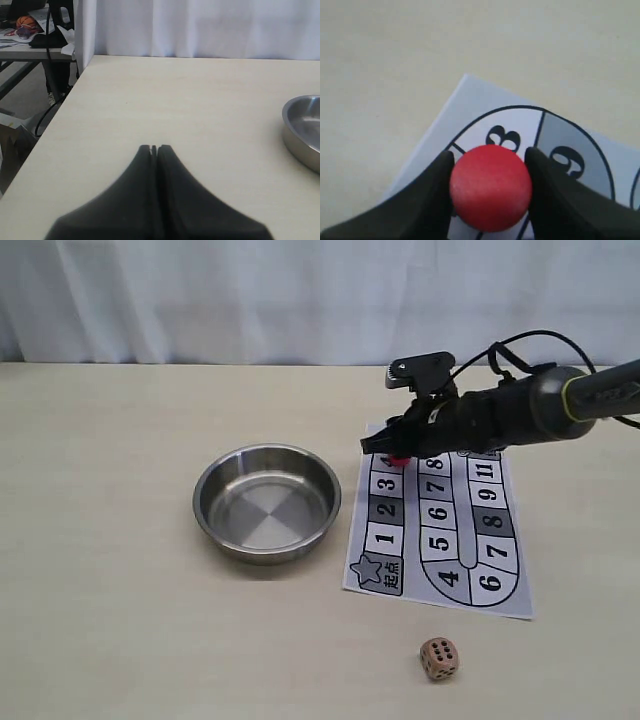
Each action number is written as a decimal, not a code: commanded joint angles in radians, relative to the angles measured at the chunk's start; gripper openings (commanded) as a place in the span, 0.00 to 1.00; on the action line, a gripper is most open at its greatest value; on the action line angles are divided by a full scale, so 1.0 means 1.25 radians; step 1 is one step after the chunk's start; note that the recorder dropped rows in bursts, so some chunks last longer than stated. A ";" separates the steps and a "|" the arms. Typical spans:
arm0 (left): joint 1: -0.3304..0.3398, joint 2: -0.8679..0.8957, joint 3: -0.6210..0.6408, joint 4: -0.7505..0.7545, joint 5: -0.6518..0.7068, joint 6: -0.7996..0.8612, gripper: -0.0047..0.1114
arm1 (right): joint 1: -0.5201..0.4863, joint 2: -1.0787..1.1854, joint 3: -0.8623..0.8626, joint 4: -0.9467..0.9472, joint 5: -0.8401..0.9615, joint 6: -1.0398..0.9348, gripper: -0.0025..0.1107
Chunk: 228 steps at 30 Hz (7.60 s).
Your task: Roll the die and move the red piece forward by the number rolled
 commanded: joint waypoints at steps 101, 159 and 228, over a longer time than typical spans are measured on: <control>0.000 0.000 0.001 0.000 -0.010 -0.004 0.04 | -0.212 -0.513 0.087 0.019 0.719 -0.021 0.06; 0.000 0.000 0.001 0.000 -0.010 -0.004 0.04 | -0.210 -1.761 0.808 0.042 0.250 0.007 0.06; 0.000 0.000 0.001 0.000 -0.010 -0.004 0.04 | -0.210 -1.761 1.081 0.042 0.150 0.001 0.06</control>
